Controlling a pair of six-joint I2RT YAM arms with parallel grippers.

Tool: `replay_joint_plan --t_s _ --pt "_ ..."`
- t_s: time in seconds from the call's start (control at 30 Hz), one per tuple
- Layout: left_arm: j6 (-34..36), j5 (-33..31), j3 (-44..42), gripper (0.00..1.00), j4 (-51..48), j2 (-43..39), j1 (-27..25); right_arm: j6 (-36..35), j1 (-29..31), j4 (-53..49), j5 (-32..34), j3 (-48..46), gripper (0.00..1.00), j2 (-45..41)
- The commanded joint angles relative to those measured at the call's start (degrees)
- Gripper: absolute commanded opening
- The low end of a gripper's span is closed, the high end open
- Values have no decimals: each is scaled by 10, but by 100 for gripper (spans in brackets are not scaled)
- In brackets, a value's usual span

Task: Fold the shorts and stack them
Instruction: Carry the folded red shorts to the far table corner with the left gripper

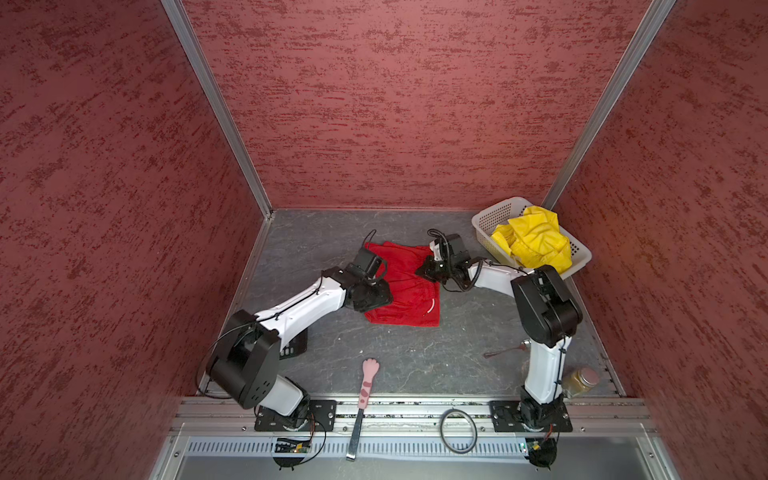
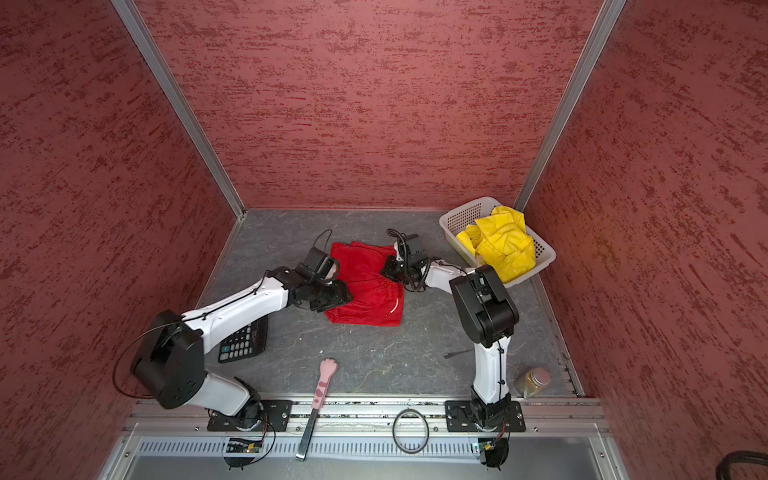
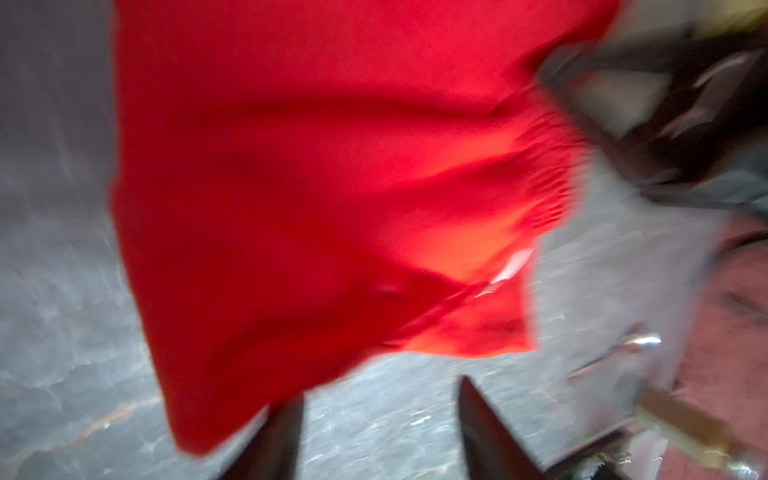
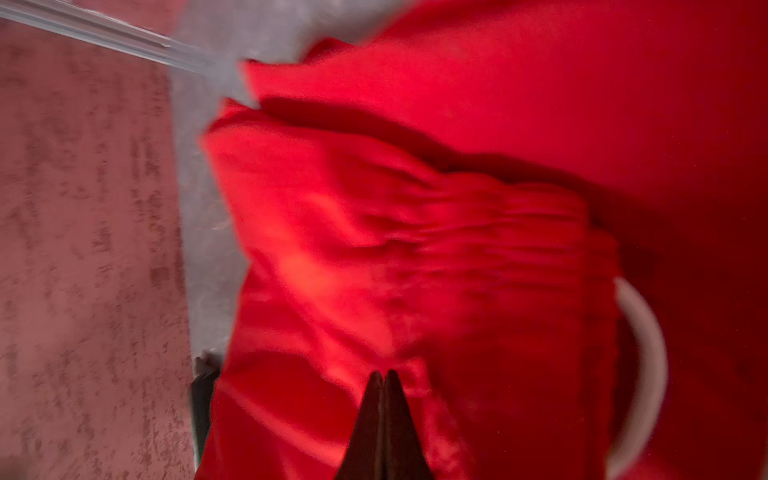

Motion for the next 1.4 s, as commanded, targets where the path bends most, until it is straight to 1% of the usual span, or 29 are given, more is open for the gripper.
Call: replay_joint_plan --t_s 0.0,0.03,0.07,0.13,0.2,0.37,0.57,0.63,0.67,0.7,0.73,0.77,0.83,0.9,0.93,1.03,1.1,1.17,1.3,1.37 --pt "34 -13 33 88 -4 -40 45 -48 -3 -2 15 5 6 -82" --pt "39 -9 35 95 2 -38 63 -55 -3 -7 21 3 9 -96" --pt "43 -2 34 99 9 -32 79 -61 -3 -11 25 0 12 -108" --pt "44 19 27 100 27 -9 112 -70 -3 -19 33 -7 19 -128" --pt "43 36 21 100 49 20 132 -78 -3 -25 38 -13 24 -142" --pt "40 38 19 97 91 111 139 -82 -3 -35 48 -33 33 -159" --pt "12 46 12 97 129 187 139 -73 -8 -46 44 -43 34 -153" --pt "4 58 7 90 149 205 139 -70 -9 -50 46 -44 34 -156" --pt "3 62 7 85 156 213 139 -70 -10 -52 49 -44 35 -158" --pt "0 68 9 75 163 223 139 -71 -10 -54 53 -44 35 -159" --pt "-1 73 12 61 171 230 139 -70 -12 -55 57 -44 35 -160" --pt "-1 77 16 51 176 238 140 -70 -13 -56 59 -45 35 -159" --pt "1 81 36 25 175 257 145 -65 -16 -55 59 -44 35 -156" --pt "5 71 64 7 154 272 161 -58 -18 -50 56 -46 35 -152" --pt "9 64 79 0 143 278 172 -55 -18 -48 54 -46 35 -149" --pt "40 12 147 0 95 295 218 -49 -19 -47 48 -45 35 -136" --pt "63 -31 209 0 49 312 250 -48 -20 -46 43 -43 35 -127" --pt "73 -56 266 0 11 326 285 -52 -20 -38 29 -43 34 -120" --pt "77 -57 350 0 -40 350 363 -61 -20 -27 25 -47 34 -119" --pt "78 -53 372 0 -47 353 395 -69 -20 -31 33 -46 34 -118"
